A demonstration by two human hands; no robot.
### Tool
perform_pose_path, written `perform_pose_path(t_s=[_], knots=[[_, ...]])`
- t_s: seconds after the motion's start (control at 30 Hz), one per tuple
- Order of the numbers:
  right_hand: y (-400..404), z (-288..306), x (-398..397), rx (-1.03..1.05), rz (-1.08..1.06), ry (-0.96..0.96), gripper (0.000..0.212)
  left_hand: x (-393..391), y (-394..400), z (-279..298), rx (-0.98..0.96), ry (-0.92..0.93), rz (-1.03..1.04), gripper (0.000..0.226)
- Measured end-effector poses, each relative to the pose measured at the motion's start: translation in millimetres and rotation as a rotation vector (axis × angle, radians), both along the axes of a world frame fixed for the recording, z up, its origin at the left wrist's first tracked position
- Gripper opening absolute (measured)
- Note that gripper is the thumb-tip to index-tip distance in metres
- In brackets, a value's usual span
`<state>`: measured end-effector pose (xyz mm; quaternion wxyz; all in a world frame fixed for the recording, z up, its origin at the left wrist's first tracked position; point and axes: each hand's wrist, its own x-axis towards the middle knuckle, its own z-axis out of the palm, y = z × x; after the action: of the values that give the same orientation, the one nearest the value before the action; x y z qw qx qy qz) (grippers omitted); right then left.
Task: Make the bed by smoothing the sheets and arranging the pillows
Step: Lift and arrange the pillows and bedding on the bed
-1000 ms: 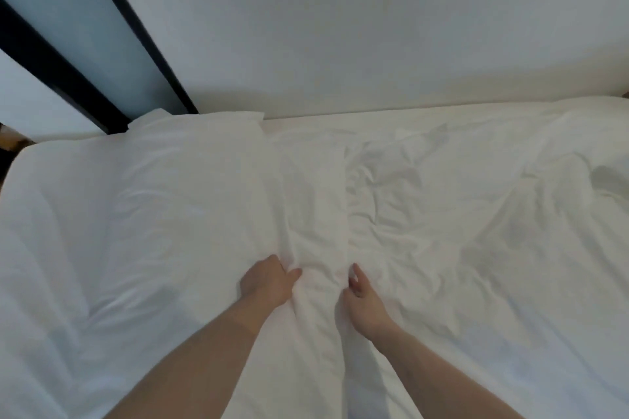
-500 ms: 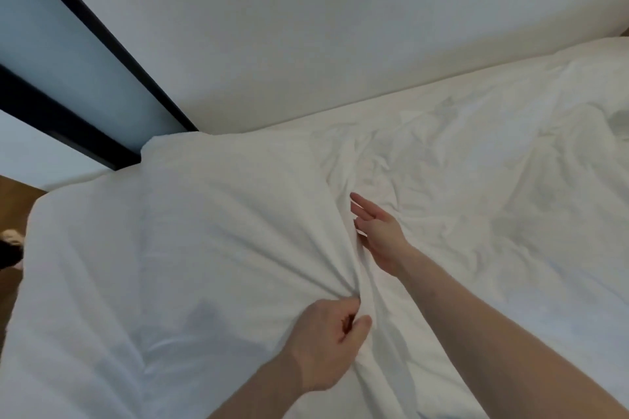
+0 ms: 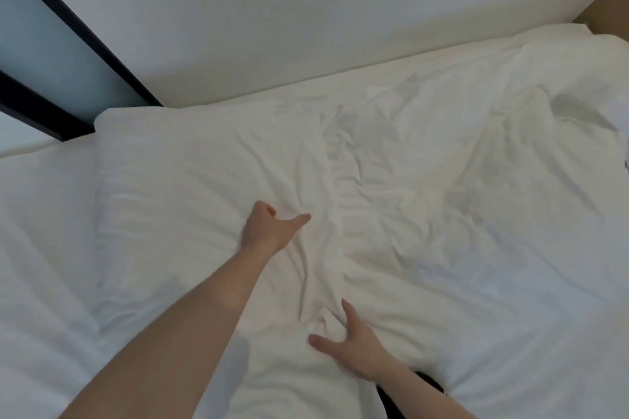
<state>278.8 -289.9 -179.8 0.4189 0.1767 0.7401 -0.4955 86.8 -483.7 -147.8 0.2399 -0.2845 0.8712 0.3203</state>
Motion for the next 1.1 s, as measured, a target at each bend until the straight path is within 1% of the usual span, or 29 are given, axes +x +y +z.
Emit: perform_pose_path(t_s=[0.03, 0.07, 0.1, 0.13, 0.17, 0.2, 0.23, 0.27, 0.3, 0.33, 0.43, 0.47, 0.5, 0.53, 0.57, 0.6, 0.67, 0.7, 0.73, 0.77, 0.83, 0.9, 0.93, 0.97, 1.03, 1.07, 1.1], knots=[[-7.7, 0.7, 2.2, -0.008, 0.041, 0.053, 0.108, -5.4, 2.9, -1.2, -0.026, -0.071, -0.005, 0.102], [-17.2, 3.7, 0.0, -0.037, 0.089, 0.113, 0.100, -7.1, 5.0, -3.8, -0.061, -0.128, -0.047, 0.117], [-27.1, 4.9, -3.7, -0.057, 0.130, 0.171, 0.092, -5.5, 7.0, -6.6, -0.098, -0.162, -0.110, 0.123], [-36.3, 8.0, -8.3, -0.073, 0.161, 0.226, 0.085, -3.6, 8.4, -11.4, -0.134, -0.187, -0.176, 0.118], [-43.8, 11.6, -14.2, -0.092, 0.173, 0.271, 0.080, -3.2, 9.1, -15.1, -0.156, -0.202, -0.224, 0.104], [-49.5, 16.2, -21.6, -0.118, 0.183, 0.304, 0.077, -5.2, 8.4, -16.2, -0.166, -0.213, -0.252, 0.085], [-51.7, 19.3, -27.8, -0.146, 0.193, 0.332, 0.073, -8.1, 6.7, -14.6, -0.164, -0.207, -0.253, 0.068], [-51.3, 22.9, -32.7, -0.174, 0.196, 0.353, 0.071, -10.7, 3.2, -12.2, -0.155, -0.181, -0.223, 0.056], [-47.1, 26.6, -36.4, -0.192, 0.189, 0.370, 0.069, -12.8, -1.0, -6.0, -0.155, -0.112, -0.175, 0.049], [-40.0, 28.3, -39.8, -0.198, 0.168, 0.387, 0.067, -13.4, -6.7, 1.8, -0.167, 0.007, -0.104, 0.043], [-18.0, 29.7, -47.9, -0.164, 0.038, 0.422, 0.061, -0.3, -25.8, 29.0, -0.203, 0.522, 0.193, 0.024], [-12.8, 29.7, -48.9, -0.146, 0.004, 0.425, 0.059, 6.1, -29.7, 33.9, -0.217, 0.630, 0.232, 0.020], [-10.3, 29.8, -49.0, -0.120, 0.001, 0.418, 0.057, 11.7, -30.5, 35.8, -0.227, 0.651, 0.212, 0.018], [-10.1, 29.2, -47.2, -0.084, 0.033, 0.395, 0.056, 14.9, -29.7, 32.6, -0.232, 0.577, 0.123, 0.017], [-10.2, 25.1, -42.3, -0.030, 0.092, 0.352, 0.054, 15.6, -26.5, 27.9, -0.227, 0.427, -0.024, 0.017], [-9.7, 19.6, -36.5, 0.027, 0.153, 0.304, 0.051, 13.7, -22.1, 22.0, -0.189, 0.239, -0.186, 0.020], [-4.9, 7.6, -29.1, 0.105, 0.197, 0.217, 0.052, 4.5, -10.2, 14.2, -0.064, -0.115, -0.455, 0.040], [0.0, 3.5, -29.4, 0.124, 0.187, 0.184, 0.058, -2.7, -2.6, 13.6, -0.048, -0.204, -0.530, 0.048], [5.8, 2.4, -32.8, 0.125, 0.174, 0.163, 0.066, -11.5, 5.5, 13.8, -0.079, -0.219, -0.557, 0.050], [13.4, 2.4, -37.9, 0.113, 0.157, 0.148, 0.076, -20.3, 13.3, 14.3, -0.139, -0.179, -0.557, 0.046], [31.5, 6.9, -53.0, 0.096, 0.121, 0.127, 0.091, -35.8, 27.0, 19.2, -0.257, -0.008, -0.521, 0.036], [54.3, 15.7, -78.8, 0.131, 0.058, 0.182, 0.091, -52.2, 36.9, 20.1, -0.257, 0.207, -0.456, 0.037], [67.3, 20.4, -95.9, 0.169, 0.034, 0.249, 0.089, -61.1, 40.9, 17.6, -0.239, 0.281, -0.427, 0.044], [79.7, 25.2, -114.7, 0.214, 0.020, 0.319, 0.086, -69.8, 44.0, 13.1, -0.240, 0.309, -0.410, 0.057], [100.2, 33.4, -155.6, 0.288, 0.024, 0.442, 0.084, -83.8, 47.2, -1.5, -0.296, 0.229, -0.387, 0.094], [105.7, 36.7, -174.4, 0.317, 0.044, 0.491, 0.083, -86.3, 46.0, -10.4, -0.339, 0.171, -0.383, 0.109], [108.3, 38.9, -192.5, 0.340, 0.069, 0.529, 0.083, -86.2, 41.7, -20.7, -0.385, 0.121, -0.387, 0.119]])
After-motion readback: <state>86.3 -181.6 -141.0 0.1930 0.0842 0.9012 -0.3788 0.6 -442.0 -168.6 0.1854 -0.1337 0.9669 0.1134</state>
